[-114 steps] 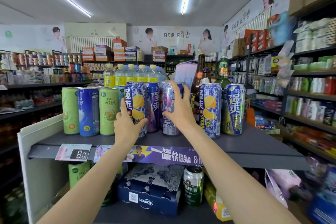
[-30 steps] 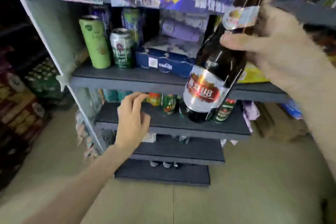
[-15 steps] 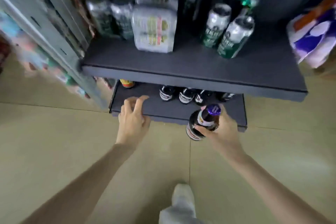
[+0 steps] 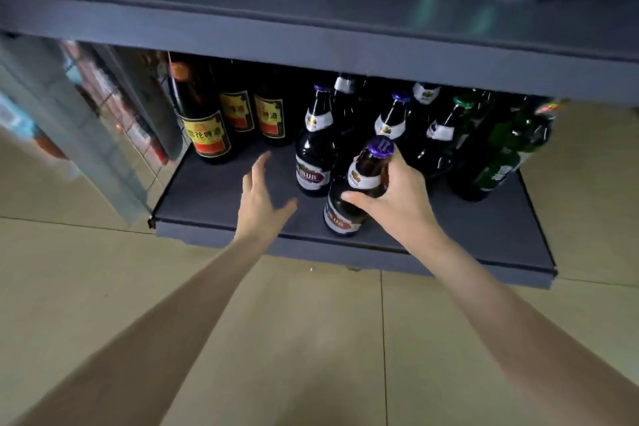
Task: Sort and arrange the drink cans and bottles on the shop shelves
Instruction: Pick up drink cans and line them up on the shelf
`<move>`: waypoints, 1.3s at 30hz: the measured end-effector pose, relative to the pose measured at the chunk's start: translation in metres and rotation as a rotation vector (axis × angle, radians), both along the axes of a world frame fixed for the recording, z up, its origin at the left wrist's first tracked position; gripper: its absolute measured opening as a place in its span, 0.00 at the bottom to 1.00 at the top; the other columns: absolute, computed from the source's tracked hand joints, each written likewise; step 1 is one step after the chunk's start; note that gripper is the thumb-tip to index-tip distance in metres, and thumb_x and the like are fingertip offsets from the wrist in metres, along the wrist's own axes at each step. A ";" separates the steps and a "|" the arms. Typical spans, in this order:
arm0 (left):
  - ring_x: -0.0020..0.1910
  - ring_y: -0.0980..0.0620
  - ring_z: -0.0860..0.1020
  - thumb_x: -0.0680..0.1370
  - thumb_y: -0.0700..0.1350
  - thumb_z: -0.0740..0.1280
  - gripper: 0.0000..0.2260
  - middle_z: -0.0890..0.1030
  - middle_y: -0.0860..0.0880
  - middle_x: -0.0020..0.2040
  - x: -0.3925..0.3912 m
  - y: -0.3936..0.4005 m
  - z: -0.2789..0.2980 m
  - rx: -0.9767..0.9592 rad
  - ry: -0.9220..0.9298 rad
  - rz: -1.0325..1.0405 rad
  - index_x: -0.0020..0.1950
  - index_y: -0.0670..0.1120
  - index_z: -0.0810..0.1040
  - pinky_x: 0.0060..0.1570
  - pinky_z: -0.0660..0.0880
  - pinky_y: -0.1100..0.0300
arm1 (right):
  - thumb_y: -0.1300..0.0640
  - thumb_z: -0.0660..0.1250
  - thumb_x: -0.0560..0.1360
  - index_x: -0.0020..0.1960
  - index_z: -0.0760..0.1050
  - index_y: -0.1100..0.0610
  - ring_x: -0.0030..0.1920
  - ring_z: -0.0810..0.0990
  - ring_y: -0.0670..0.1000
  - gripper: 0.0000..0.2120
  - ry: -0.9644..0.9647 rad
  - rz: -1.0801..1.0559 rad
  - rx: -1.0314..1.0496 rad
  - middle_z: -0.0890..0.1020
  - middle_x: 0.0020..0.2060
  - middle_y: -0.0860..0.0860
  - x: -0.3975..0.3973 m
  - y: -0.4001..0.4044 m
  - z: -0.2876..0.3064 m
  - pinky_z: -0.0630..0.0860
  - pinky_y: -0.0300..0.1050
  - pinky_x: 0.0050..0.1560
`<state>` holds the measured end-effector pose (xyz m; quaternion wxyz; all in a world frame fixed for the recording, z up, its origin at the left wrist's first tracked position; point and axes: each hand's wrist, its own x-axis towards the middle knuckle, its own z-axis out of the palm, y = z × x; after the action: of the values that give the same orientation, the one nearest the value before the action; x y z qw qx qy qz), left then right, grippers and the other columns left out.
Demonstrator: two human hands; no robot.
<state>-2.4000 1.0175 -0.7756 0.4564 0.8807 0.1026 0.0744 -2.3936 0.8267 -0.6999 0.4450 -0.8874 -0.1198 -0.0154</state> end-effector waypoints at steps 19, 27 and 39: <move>0.63 0.47 0.72 0.69 0.41 0.75 0.43 0.74 0.46 0.65 0.071 -0.004 -0.013 -0.198 -0.025 0.017 0.75 0.51 0.51 0.59 0.70 0.55 | 0.59 0.75 0.68 0.58 0.68 0.60 0.53 0.75 0.47 0.24 -0.041 0.002 -0.062 0.78 0.52 0.50 0.057 0.038 -0.007 0.68 0.32 0.49; 0.67 0.46 0.69 0.68 0.43 0.75 0.44 0.70 0.46 0.68 0.082 0.009 -0.023 -0.162 -0.044 0.062 0.75 0.51 0.50 0.63 0.69 0.52 | 0.61 0.72 0.71 0.60 0.64 0.62 0.59 0.75 0.53 0.23 -0.048 -0.091 -0.037 0.75 0.58 0.56 0.086 0.056 -0.016 0.70 0.39 0.55; 0.54 0.60 0.72 0.75 0.38 0.66 0.27 0.71 0.50 0.59 -0.001 0.010 0.014 0.109 -0.288 -0.092 0.71 0.49 0.62 0.51 0.71 0.64 | 0.62 0.70 0.73 0.74 0.57 0.56 0.66 0.70 0.48 0.34 -0.135 -0.098 0.013 0.67 0.68 0.52 0.006 0.033 -0.017 0.69 0.44 0.66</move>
<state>-2.4011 1.0271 -0.7615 0.4210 0.8881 -0.0086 0.1843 -2.3877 0.8592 -0.7164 0.4402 -0.8863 -0.1059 -0.0975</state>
